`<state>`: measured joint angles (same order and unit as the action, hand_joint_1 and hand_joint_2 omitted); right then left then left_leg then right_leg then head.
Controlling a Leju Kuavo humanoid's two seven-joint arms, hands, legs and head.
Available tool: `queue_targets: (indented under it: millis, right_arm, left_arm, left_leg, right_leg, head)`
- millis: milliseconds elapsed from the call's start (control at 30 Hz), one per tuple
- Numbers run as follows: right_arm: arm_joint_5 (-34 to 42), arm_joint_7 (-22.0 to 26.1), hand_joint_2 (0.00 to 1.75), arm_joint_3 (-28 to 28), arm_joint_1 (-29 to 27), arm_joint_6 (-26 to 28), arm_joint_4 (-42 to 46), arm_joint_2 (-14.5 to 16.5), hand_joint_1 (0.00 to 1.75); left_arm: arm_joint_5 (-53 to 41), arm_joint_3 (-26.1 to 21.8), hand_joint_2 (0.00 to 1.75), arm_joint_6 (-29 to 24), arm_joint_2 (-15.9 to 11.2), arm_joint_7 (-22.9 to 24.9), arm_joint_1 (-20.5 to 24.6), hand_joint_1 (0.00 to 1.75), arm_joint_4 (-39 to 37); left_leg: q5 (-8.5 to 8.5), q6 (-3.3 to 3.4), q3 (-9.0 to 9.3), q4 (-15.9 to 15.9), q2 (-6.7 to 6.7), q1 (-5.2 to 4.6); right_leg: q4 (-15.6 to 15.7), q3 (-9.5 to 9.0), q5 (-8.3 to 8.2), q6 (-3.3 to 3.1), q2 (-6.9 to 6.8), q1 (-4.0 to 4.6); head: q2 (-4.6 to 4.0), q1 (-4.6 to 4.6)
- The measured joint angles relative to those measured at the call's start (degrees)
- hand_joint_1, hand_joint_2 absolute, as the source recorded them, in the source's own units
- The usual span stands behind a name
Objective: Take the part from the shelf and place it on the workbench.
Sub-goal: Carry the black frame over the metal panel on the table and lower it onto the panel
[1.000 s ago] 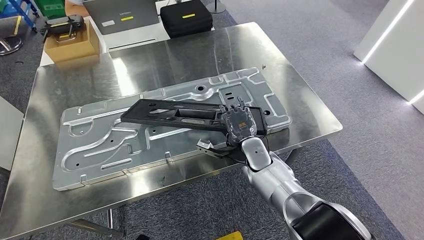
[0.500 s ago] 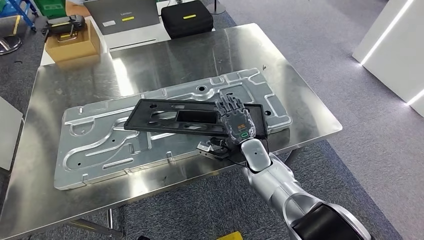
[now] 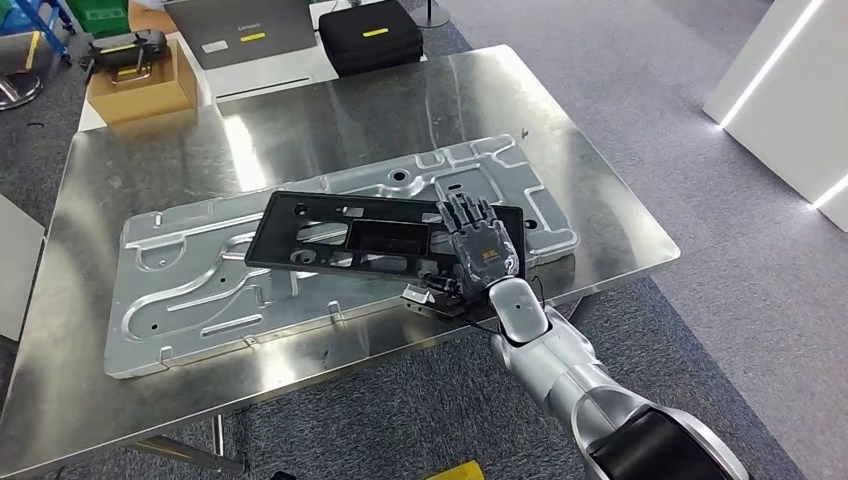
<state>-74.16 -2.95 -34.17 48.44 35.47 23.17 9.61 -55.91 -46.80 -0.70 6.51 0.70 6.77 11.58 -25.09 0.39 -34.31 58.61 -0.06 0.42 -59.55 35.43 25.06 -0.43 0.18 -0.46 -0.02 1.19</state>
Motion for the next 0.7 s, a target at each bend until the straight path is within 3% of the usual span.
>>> queue_targets:
  millis: [67, 167, 200, 233, 267, 367, 400, 500, 567, 667, 700]
  right_arm:
    - [0.0, 0.0, 0.00, 0.0, 0.1, -0.1, 0.0, 0.0, 0.00]
    - [0.0, 0.0, 0.00, 0.0, 0.1, -0.2, 0.0, 0.0, 0.00]
    - [0.0, 0.0, 0.00, 0.0, 0.0, -0.2, 0.0, 0.0, 0.00]
    - [0.0, 0.0, 0.00, 0.0, -0.1, -0.2, 0.0, 0.0, 0.00]
    - [0.0, 0.0, 0.00, 0.0, -0.1, -0.2, 0.0, 0.0, 0.00]
    - [0.0, 0.0, 0.00, 0.1, 0.0, -0.2, 0.0, 0.0, 0.00]
    - [0.1, 0.0, 0.00, 0.1, 0.0, -0.2, 0.0, 0.0, 0.00]
    - [0.1, 0.0, 0.00, 0.1, 0.1, -0.2, 0.1, -0.1, 0.00]
    - [0.2, 0.1, 0.00, 0.2, 0.1, -0.3, 0.0, -0.2, 0.00]
    - [0.3, 0.1, 0.00, 0.4, -0.1, -0.4, 0.0, -0.2, 0.00]
    - [0.3, 0.1, 0.00, 0.4, -0.3, -0.4, 0.0, -0.2, 0.00]
  left_arm:
    - [0.0, -0.2, 0.00, 0.0, 0.0, 0.0, -0.1, 0.00, 0.0]
    - [0.0, -0.4, 0.00, 0.0, 0.0, 0.0, -0.2, 0.00, 0.0]
    - [0.0, -0.4, 0.00, 0.0, 0.0, 0.0, -0.2, 0.00, 0.0]
    - [0.0, -0.4, 0.00, 0.0, 0.0, 0.0, -0.2, 0.00, 0.0]
    - [0.0, -0.4, 0.00, 0.0, 0.0, 0.1, -0.3, 0.00, 0.0]
    - [0.0, -0.4, 0.00, 0.0, 0.0, 0.2, -0.1, 0.00, 0.0]
    - [0.0, -0.4, 0.00, 0.0, 0.0, 0.2, 0.0, 0.00, 0.0]
    - [0.0, -0.5, 0.00, 0.0, 0.0, 0.3, -0.1, 0.00, 0.0]
    - [0.0, -0.5, 0.00, 0.0, 0.0, 0.4, -0.2, 0.00, 0.0]
    - [0.0, -0.5, 0.00, 0.0, 0.0, 0.4, -0.1, 0.00, 0.0]
    - [0.0, -0.5, 0.00, 0.1, 0.0, 0.4, -0.1, 0.00, 0.0]
  left_leg:
    - [-2.39, -0.59, -0.91, 2.4, 0.00, 0.18]
    - [-8.76, -1.18, -4.47, 12.4, 0.01, 0.34]
    - [-9.75, -1.29, -5.15, 14.9, 0.01, 0.36]
    - [-9.69, -1.34, -4.83, 15.3, 0.01, 0.36]
    - [-8.64, -1.32, -3.32, 13.4, 0.02, 0.37]
    - [-4.83, -0.87, 3.63, 1.8, -0.04, 0.21]
    - [-4.38, -0.60, 4.60, -0.2, -0.11, 0.07]
    - [-3.37, 0.45, 4.28, -0.8, -0.16, -0.13]
    - [-2.10, 1.36, 3.56, -1.0, 0.10, 0.02]
    - [-0.42, 2.12, 1.53, -1.0, 0.36, -0.11]
    - [0.07, 2.13, 0.76, -0.9, 0.38, -0.20]
  right_leg:
    - [0.4, 0.16, -0.53, -0.84, -0.14, -0.17]
    - [0.5, 1.08, -1.29, -1.38, -0.38, -0.18]
    - [0.4, 1.52, -1.60, -1.36, -0.42, -0.15]
    - [0.4, 1.98, -1.93, -1.31, -0.43, -0.14]
    - [0.4, 2.41, -2.27, -1.20, -0.42, -0.16]
    - [0.2, 3.26, -3.20, -0.48, -0.37, -0.10]
    - [0.1, 3.40, -3.51, -0.11, -0.39, -0.06]
    - [0.3, 3.65, -4.42, 1.03, -0.38, -0.12]
    - [-1.3, 4.63, -2.21, 1.50, -0.24, -0.24]
    - [-11.2, 7.62, 5.69, 1.83, -0.15, -0.32]
    - [-14.4, 8.11, 7.09, 1.90, -0.15, -0.32]
  head:
    - [0.00, -0.05]
    - [0.01, -0.10]
    - [0.00, -0.10]
    - [0.00, -0.10]
    - [0.00, -0.11]
    - [0.00, -0.08]
    - [0.00, -0.07]
    - [0.01, -0.02]
    - [0.00, 0.04]
    - [-0.01, 0.16]
    - [-0.01, 0.16]
